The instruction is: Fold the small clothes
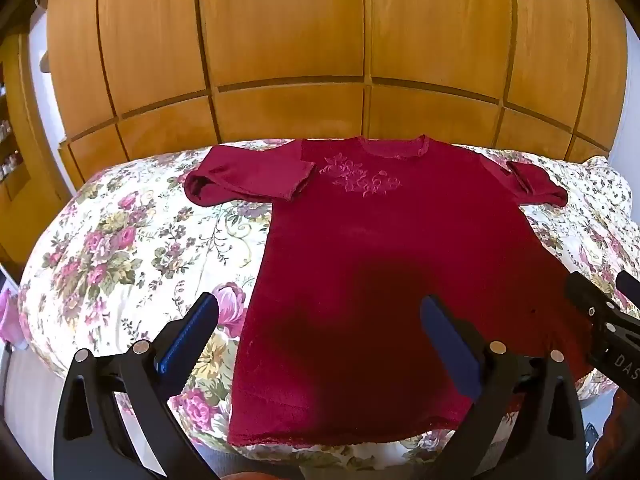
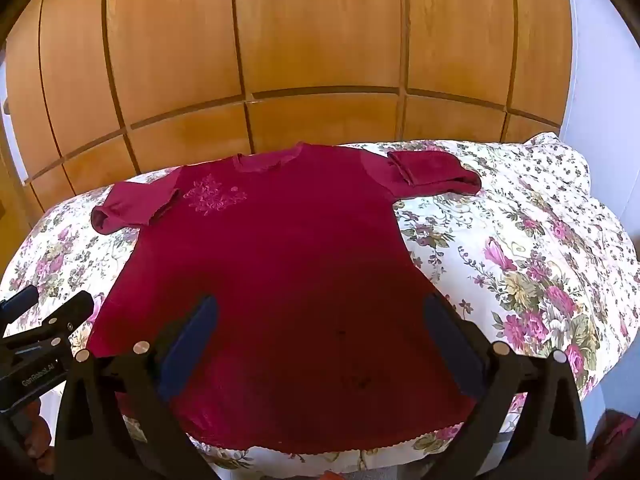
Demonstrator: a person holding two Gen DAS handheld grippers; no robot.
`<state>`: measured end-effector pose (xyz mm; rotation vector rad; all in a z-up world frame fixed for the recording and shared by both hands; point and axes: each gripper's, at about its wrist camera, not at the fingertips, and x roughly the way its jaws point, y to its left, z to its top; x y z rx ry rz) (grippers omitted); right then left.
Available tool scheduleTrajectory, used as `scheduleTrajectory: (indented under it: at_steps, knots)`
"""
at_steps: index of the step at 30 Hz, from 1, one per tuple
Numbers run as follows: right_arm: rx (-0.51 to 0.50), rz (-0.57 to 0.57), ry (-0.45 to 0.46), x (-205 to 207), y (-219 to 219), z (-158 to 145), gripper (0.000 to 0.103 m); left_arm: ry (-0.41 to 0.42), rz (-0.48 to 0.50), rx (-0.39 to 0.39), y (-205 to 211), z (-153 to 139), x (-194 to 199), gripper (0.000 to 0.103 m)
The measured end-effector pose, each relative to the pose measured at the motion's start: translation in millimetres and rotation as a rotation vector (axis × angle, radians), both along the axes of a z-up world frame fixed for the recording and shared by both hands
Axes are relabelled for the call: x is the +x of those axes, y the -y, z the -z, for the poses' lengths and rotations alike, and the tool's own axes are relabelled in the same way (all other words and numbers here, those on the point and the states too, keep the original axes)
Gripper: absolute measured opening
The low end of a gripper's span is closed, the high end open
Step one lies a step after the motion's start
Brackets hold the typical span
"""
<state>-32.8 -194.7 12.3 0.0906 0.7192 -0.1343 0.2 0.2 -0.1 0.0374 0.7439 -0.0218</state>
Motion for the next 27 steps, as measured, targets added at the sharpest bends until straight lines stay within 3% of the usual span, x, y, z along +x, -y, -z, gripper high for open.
scheduleTrajectory:
  at_steps: [27]
  knots:
    - [0.012, -0.001, -0.003, 0, 1, 5, 0.101, -0.014, -0.006, 0.011, -1, 7, -4, 0.1]
